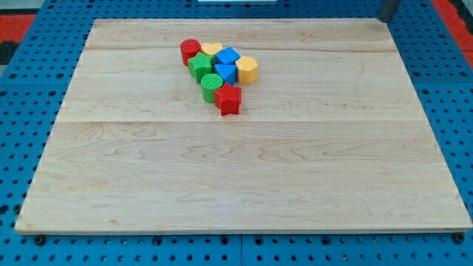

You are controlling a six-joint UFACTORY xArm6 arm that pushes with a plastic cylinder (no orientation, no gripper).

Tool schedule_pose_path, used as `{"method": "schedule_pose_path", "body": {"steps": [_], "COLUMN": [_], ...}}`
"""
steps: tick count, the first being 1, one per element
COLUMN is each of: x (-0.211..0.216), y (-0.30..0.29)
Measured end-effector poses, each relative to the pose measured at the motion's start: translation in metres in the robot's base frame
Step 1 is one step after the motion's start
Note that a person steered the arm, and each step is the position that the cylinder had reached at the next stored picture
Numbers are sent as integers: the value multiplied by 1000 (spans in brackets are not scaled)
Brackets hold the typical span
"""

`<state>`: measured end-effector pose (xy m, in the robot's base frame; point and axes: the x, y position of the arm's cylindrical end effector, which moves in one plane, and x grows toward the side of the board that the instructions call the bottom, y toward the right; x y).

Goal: Move the red star closer to the green circle

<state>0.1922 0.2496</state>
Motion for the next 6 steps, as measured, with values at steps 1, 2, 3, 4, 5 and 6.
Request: {"method": "schedule_pose_path", "body": {"steps": [1,2,3,4,5,6], "x": [12,43,63,106,153,199], "y": [-72,-113,-115,-108,-146,-186]}}
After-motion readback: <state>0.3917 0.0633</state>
